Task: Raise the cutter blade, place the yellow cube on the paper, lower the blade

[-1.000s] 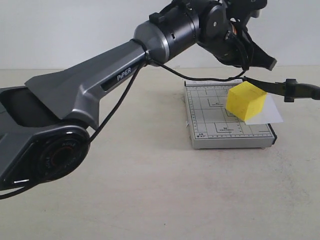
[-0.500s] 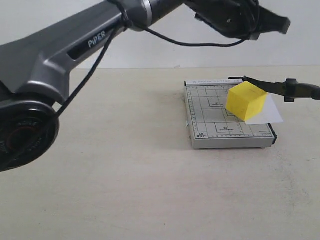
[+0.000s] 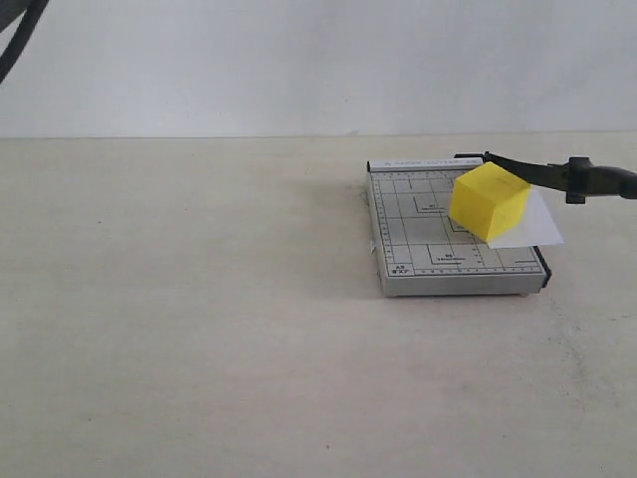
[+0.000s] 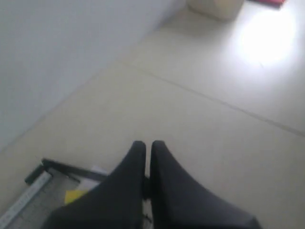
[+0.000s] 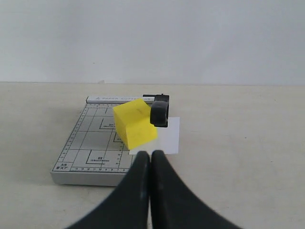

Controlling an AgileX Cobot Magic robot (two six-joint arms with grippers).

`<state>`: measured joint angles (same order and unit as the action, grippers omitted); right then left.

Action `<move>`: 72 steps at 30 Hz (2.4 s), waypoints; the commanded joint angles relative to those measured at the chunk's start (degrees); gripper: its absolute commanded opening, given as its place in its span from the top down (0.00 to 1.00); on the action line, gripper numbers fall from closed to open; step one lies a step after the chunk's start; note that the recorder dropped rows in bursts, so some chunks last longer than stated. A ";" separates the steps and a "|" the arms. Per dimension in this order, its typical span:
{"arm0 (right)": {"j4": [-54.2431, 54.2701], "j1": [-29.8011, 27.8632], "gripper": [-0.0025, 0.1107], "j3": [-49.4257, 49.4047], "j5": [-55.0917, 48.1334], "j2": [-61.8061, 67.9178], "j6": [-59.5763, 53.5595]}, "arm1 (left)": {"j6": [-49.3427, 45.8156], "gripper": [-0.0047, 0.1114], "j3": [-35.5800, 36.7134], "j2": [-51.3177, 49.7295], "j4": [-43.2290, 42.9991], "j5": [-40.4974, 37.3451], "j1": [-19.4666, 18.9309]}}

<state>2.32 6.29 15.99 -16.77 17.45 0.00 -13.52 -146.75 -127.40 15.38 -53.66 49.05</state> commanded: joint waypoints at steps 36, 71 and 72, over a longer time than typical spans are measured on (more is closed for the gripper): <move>0.11 0.10 0.98 1.75 1.61 -0.11 -5.85 | 1.01 0.92 146.75 118.52 -1.69 46.91 -48.92; -4.57 0.10 0.51 49.95 -30.20 58.12 -2.91 | -0.04 0.92 146.75 118.38 -0.62 43.27 -48.96; -4.57 0.10 0.51 49.95 -30.66 58.77 -2.91 | -0.04 0.92 146.75 118.38 -0.62 43.27 -48.96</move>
<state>-1.41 6.29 65.51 -47.58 74.70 -3.25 -13.29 -0.20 -9.22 14.18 -11.16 0.00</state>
